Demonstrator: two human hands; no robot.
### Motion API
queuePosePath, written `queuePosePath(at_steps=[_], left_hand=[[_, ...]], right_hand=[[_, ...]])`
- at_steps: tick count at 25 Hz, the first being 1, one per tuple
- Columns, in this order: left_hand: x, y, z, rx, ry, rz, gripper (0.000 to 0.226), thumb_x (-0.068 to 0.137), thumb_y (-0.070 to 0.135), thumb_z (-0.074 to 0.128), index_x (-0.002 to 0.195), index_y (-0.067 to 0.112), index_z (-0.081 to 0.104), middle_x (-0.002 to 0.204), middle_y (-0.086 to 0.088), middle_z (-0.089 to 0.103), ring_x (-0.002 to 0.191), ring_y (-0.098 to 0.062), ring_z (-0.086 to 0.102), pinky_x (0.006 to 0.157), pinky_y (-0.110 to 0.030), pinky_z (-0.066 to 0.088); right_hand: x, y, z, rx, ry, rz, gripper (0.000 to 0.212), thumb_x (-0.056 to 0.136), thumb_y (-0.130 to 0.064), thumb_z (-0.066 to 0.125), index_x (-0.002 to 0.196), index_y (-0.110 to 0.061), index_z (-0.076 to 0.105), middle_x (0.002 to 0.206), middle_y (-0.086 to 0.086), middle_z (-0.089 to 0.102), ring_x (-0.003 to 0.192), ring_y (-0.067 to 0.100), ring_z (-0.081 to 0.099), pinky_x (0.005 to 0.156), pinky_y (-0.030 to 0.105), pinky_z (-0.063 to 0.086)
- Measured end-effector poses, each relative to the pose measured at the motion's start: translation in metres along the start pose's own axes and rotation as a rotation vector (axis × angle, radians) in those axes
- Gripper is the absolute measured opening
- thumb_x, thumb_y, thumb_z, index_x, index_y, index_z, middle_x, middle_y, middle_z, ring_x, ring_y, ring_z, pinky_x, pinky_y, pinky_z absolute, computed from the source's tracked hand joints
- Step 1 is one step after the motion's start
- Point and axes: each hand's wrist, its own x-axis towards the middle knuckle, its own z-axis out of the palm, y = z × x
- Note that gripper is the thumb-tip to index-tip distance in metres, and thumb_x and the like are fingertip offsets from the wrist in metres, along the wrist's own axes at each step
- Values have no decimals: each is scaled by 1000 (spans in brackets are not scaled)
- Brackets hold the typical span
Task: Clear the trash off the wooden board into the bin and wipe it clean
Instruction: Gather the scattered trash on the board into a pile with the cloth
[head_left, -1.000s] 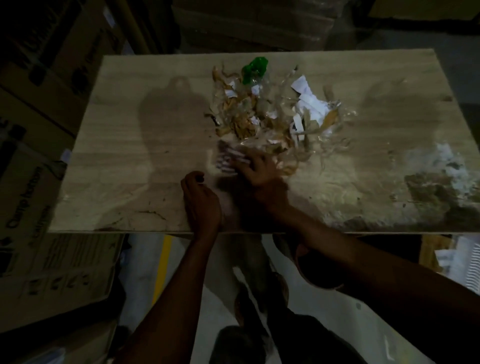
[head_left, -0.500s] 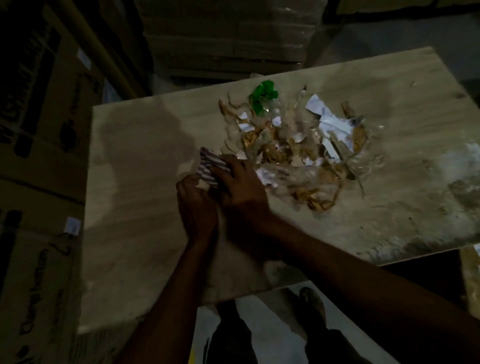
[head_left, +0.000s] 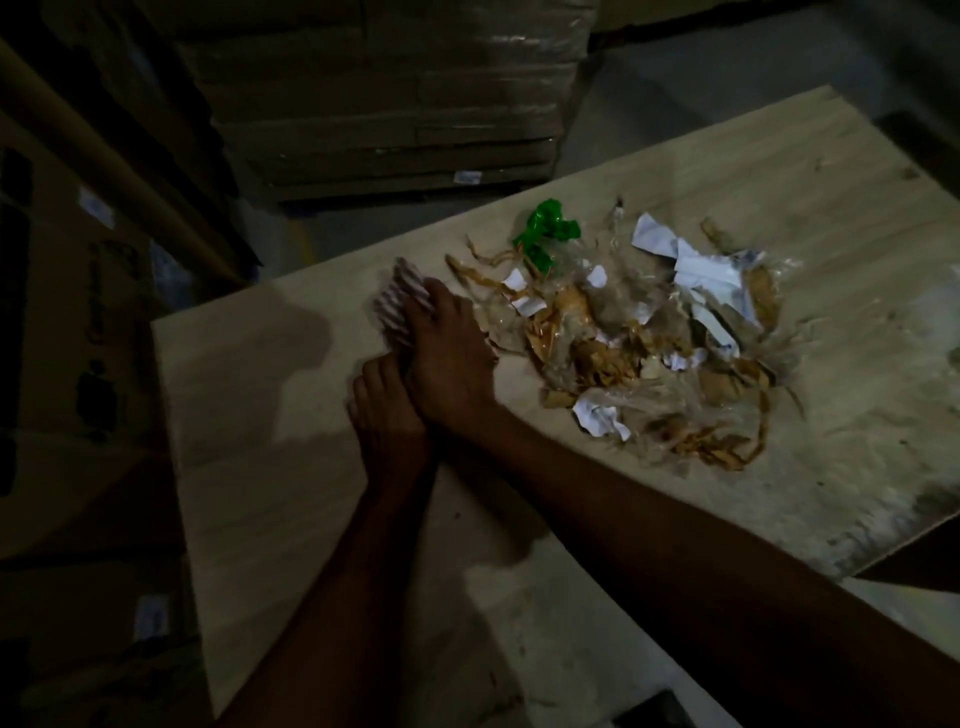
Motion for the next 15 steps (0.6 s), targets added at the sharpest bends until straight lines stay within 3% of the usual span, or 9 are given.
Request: queuePosePath(at_steps=[2, 5, 8, 12, 15], left_hand=[[8, -3, 9, 97, 51, 55, 21, 95, 13, 51, 115, 9, 55, 106, -16, 58, 96, -36, 56, 79, -47, 43], [12, -2, 9, 112, 81, 103, 21, 99, 18, 48, 116, 15, 59, 101, -12, 58, 90, -34, 54, 75, -46, 41], [12, 1, 3, 98, 18, 114, 27, 97, 23, 51, 123, 21, 56, 104, -8, 56, 92, -32, 53, 78, -47, 41], [11, 3, -5, 29, -19, 82, 30, 93, 18, 53, 122, 20, 55, 105, -9, 57, 95, -32, 53, 81, -46, 41], [11, 4, -9, 7, -31, 75, 28, 93, 17, 54, 120, 19, 58, 106, -9, 58, 97, -31, 54, 83, -46, 42]], right_hand=[[50, -1, 12, -108, -105, -8, 70, 91, -33, 64, 154, -13, 41, 158, 18, 36, 132, 36, 43, 104, 48, 45], [74, 13, 18, -197, -51, 134, 66, 92, -27, 62, 153, -11, 40, 155, 18, 39, 129, 35, 43, 103, 45, 46], [49, 26, 10, -187, 92, 375, 66, 94, -23, 60, 155, -11, 36, 154, 20, 37, 133, 37, 40, 108, 45, 41], [8, 43, -12, -251, 70, 595, 78, 91, -26, 65, 160, -14, 29, 165, 23, 21, 145, 45, 27, 120, 52, 28], [-6, 46, -29, -182, 139, 695, 75, 94, -25, 64, 159, -13, 31, 163, 22, 28, 147, 45, 27, 120, 51, 27]])
